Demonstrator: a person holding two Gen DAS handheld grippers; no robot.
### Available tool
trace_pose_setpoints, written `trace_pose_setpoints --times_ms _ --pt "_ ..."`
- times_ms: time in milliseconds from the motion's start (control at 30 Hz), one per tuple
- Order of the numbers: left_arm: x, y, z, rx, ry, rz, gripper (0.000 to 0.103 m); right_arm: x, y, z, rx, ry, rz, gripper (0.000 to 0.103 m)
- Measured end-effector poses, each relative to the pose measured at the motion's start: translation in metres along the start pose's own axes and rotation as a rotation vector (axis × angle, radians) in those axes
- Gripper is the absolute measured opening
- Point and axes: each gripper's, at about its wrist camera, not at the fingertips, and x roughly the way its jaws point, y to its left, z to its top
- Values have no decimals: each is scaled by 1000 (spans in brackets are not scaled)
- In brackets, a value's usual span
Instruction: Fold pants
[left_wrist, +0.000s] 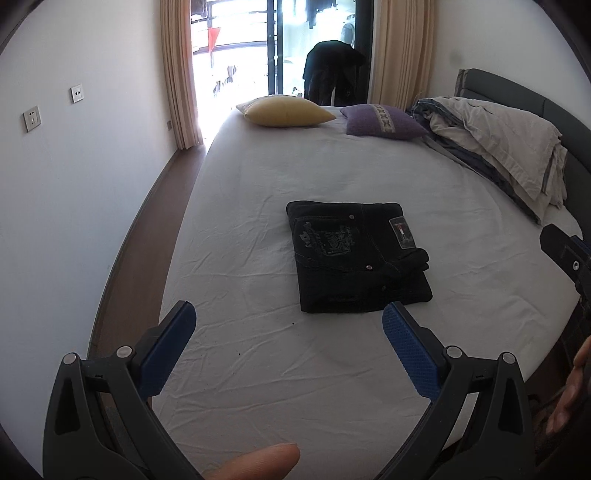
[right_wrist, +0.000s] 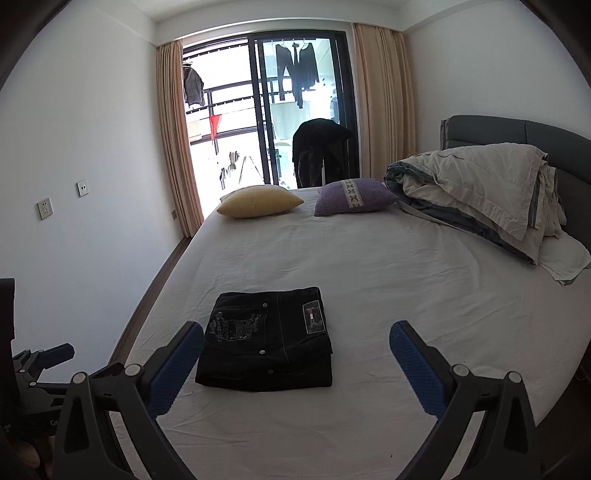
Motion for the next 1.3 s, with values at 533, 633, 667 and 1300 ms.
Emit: trace_pose_setpoints --times_ms 533,633,667,1300 --pt "14 3 -1 -1 39 -8 103 13 6 -12 -14 71 9 103" --pt "13 5 -1 -1 42 -9 103 14 8 -13 -17 79 12 103" --pt "13 5 -1 -1 42 -7 103 14 8 -14 -18 81 13 103" --pt "19 6 -2 -9 48 -4 103 18 10 -19 -27 115 11 103"
